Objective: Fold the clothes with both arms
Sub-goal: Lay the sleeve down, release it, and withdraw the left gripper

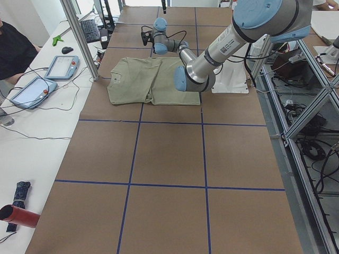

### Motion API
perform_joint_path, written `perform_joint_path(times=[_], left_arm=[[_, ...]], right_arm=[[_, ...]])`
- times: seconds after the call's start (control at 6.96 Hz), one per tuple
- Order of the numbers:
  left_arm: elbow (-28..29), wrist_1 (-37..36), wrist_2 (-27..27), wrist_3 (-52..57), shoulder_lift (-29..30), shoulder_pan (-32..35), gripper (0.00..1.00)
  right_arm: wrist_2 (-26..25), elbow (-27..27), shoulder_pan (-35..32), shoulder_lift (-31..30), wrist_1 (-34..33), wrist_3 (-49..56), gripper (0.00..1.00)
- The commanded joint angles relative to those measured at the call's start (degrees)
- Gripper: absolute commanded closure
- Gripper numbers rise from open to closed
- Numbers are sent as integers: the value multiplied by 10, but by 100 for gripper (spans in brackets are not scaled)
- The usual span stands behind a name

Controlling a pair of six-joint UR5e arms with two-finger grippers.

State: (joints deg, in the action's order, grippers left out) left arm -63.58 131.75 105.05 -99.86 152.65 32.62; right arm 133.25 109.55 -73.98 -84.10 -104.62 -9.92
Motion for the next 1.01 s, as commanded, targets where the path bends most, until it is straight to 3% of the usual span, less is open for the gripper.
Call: perform_joint_path(times=[0.0,0.43,0.72,0.86], left_arm=[[-131,-94,19,57,-92,8,0],[-357,-208,19,164,-274,17,1],[-410,-231,18,204,-352,22,1],[-448,-231,18,228,-404,23,1]], right_arm=[[8,3,31,-5,69,-86,0],[-36,5,157,-12,256,-349,0],[-114,35,253,-12,268,-455,0],[-129,52,299,-12,268,-512,0]])
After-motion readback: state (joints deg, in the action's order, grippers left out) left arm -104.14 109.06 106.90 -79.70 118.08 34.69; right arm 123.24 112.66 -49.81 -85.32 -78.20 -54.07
